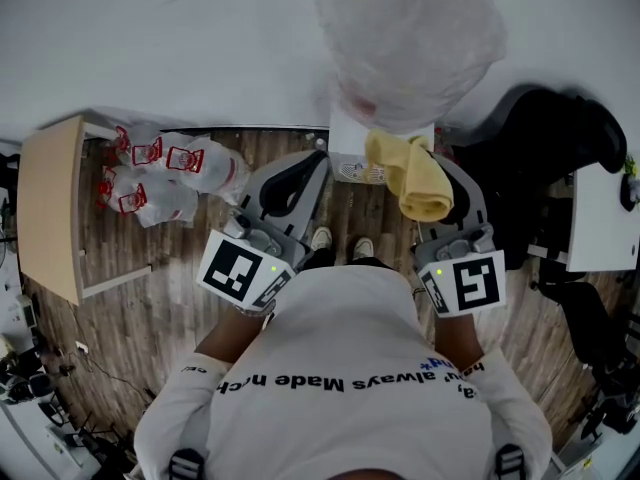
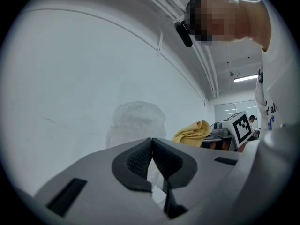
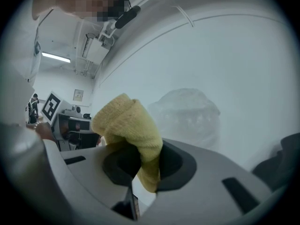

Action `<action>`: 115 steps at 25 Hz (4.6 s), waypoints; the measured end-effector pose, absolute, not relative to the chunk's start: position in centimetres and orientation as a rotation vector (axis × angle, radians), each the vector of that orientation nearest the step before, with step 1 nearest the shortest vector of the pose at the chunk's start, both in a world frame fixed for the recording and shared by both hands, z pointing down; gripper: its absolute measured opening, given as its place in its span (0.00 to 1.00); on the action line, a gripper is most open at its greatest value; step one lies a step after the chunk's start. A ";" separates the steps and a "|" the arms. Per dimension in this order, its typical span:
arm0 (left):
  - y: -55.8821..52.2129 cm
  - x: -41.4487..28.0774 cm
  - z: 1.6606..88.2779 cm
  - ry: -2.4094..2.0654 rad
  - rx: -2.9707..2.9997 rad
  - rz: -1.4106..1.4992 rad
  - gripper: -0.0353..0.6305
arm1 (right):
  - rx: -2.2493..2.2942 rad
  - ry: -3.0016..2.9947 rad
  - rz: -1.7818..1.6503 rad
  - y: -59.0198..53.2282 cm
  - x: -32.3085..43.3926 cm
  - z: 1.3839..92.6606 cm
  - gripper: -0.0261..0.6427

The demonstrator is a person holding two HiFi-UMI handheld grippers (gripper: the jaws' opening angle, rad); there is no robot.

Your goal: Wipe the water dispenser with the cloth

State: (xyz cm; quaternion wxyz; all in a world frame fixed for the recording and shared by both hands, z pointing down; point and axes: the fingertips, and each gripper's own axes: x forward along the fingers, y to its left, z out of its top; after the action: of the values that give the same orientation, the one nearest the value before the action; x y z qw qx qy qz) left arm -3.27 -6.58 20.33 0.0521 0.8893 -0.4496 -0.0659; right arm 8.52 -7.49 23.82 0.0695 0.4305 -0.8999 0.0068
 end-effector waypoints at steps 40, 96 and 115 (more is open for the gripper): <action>-6.1 -8.2 21.2 -1.375 2.681 -0.214 0.08 | 1.194 -2.411 -0.176 -17.1 -1.1 41.3 0.14; -5.9 -10.2 21.6 -1.429 2.631 -0.197 0.08 | 1.047 -2.062 0.031 -23.4 -2.2 61.4 0.13; -5.4 -8.5 21.1 -1.406 2.658 -0.215 0.08 | 1.065 -2.103 0.076 -20.5 -1.1 61.7 0.13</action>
State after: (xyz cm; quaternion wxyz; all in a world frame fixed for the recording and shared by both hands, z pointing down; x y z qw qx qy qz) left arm -8.52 -5.37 21.14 0.0635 0.8799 -0.4655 -0.0712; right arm -1.11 -20.50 61.68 0.3815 0.4175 -0.8242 0.0297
